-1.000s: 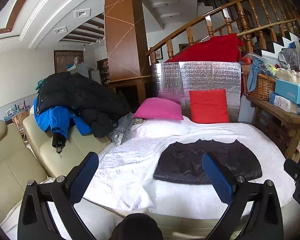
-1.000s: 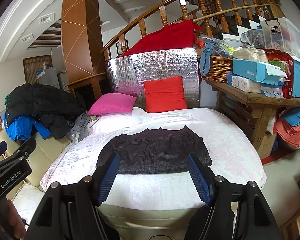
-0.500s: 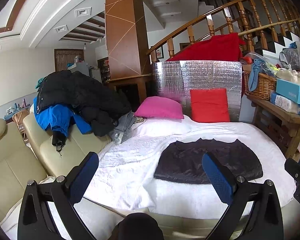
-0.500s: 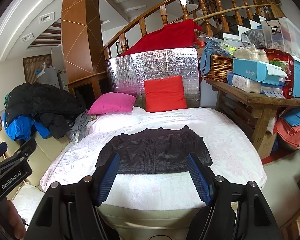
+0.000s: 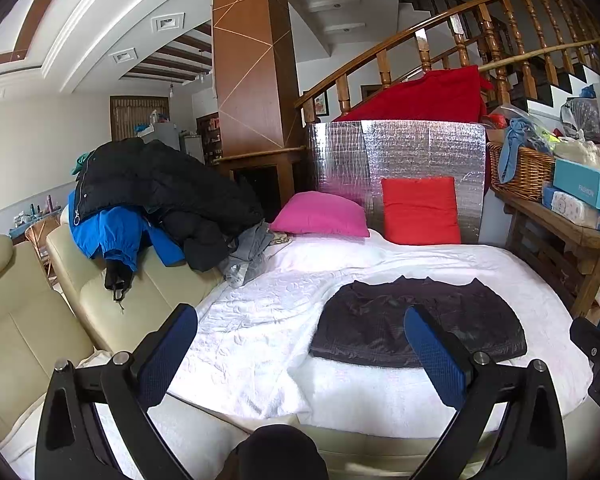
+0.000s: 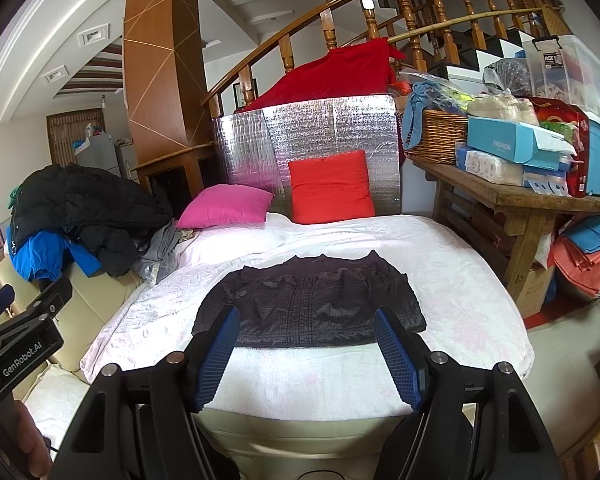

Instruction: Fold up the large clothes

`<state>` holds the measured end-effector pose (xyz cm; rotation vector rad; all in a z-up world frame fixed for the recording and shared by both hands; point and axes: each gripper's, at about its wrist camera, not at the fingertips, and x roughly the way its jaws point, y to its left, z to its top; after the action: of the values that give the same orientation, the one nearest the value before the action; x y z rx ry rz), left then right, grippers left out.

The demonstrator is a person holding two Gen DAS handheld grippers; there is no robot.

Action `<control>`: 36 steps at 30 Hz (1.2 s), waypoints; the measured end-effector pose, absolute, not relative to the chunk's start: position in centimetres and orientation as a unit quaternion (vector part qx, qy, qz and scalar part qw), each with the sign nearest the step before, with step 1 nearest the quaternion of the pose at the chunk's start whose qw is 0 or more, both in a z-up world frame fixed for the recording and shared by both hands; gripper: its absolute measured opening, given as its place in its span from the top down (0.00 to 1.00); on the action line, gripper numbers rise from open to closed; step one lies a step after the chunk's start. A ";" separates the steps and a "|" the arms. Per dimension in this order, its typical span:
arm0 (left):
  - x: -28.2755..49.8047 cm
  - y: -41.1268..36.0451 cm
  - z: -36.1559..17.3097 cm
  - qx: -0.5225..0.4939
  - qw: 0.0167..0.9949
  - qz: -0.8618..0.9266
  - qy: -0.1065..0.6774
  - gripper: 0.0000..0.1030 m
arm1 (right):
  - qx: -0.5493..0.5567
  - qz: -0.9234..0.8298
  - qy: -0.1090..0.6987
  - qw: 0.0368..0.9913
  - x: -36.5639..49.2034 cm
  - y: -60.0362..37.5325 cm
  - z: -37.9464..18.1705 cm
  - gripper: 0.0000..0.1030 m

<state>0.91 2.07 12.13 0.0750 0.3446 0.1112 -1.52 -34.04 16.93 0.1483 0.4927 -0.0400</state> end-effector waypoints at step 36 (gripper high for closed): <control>6.0 1.4 10.7 0.033 0.976 0.026 0.215 0.00 | 0.061 -0.023 0.264 0.962 3.4 -34.9 16.2 0.29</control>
<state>5.98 1.35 10.71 0.0672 0.4340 0.0514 3.37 -34.88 16.21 0.1243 0.5349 -0.0474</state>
